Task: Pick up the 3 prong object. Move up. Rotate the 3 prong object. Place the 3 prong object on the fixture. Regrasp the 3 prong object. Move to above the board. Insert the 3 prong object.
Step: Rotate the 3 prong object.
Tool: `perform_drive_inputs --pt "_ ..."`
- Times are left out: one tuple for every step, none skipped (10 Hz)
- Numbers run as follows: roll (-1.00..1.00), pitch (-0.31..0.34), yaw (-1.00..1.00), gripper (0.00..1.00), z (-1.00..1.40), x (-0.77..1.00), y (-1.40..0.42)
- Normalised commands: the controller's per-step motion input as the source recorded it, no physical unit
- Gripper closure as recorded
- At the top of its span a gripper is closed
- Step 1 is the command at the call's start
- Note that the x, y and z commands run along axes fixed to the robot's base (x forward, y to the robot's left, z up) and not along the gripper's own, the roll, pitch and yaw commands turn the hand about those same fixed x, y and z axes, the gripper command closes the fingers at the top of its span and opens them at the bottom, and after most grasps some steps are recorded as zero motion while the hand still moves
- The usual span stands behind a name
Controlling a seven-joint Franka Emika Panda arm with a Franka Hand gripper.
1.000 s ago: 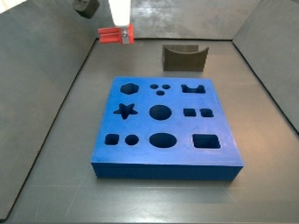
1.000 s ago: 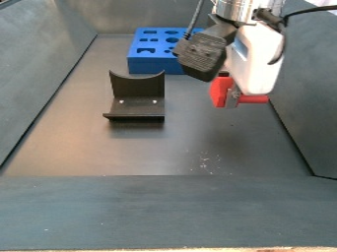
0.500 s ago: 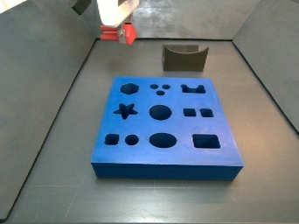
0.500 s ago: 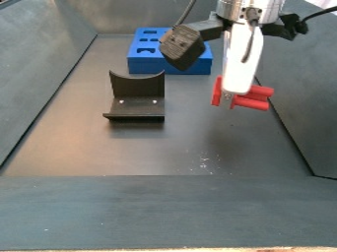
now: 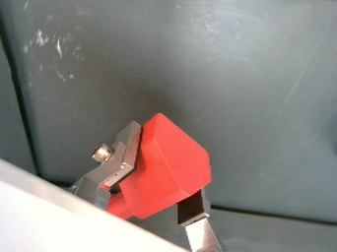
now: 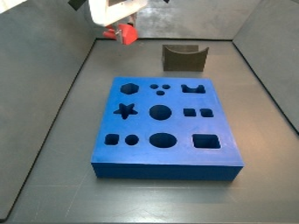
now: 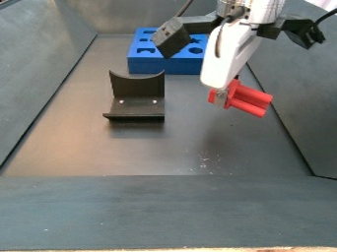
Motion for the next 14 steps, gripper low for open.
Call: perform_drive_inputs --pt "0.0 0.013 -1.0 1.0 -0.04 0.03 0.02" --pt "0.0 0.014 -1.0 1.0 -0.04 0.03 0.02" --pt "0.0 0.015 -1.0 1.0 -0.04 0.03 0.02" --pt "0.0 0.017 -1.0 1.0 -0.04 0.03 0.02" --pt "0.0 0.018 -1.0 1.0 -0.04 0.03 0.02" --pt "-0.01 0.021 -1.0 1.0 -0.04 0.03 0.02" --pt "-0.01 0.023 -1.0 1.0 -0.04 0.03 0.02" --pt "-0.01 0.025 -1.0 1.0 -0.04 0.03 0.02" --pt "-0.01 0.03 -1.0 1.0 -0.03 0.03 0.02" --pt "-0.01 0.034 -1.0 1.0 -0.03 0.03 0.02" --pt "-0.01 0.044 -1.0 1.0 -0.03 0.03 0.02" --pt "-0.01 0.05 -0.91 1.0 -0.03 0.03 0.02" --pt "-0.01 0.05 -0.59 1.0 -0.03 0.03 0.02" --pt "-0.01 0.049 -0.45 1.0 -0.03 0.03 0.02"
